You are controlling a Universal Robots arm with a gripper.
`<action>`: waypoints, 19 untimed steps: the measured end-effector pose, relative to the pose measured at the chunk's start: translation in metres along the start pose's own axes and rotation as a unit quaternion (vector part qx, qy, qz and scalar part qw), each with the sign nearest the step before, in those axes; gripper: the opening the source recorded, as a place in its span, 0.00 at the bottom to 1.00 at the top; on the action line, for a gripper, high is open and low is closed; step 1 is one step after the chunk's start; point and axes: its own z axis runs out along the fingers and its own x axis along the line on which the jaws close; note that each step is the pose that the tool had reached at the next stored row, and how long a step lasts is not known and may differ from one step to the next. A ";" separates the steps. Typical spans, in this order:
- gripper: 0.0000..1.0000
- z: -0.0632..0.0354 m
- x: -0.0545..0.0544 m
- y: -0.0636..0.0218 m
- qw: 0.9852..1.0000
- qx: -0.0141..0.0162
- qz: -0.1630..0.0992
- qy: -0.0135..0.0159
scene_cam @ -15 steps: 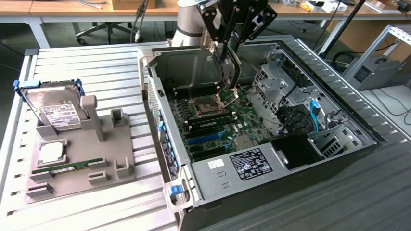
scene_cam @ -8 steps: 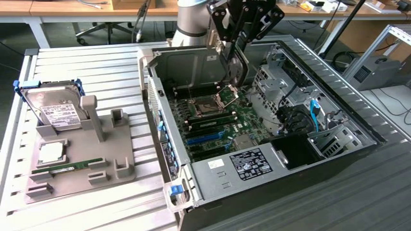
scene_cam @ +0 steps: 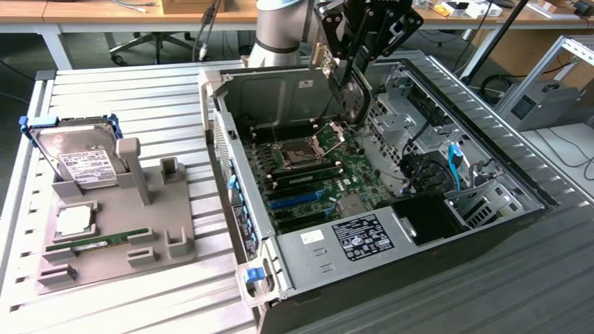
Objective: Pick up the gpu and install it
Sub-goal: 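Pick up the gpu and move the gpu toward the slot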
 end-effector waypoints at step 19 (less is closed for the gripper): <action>0.27 0.0000 -0.026 0.0013 1.000 0.000 0.000 0.002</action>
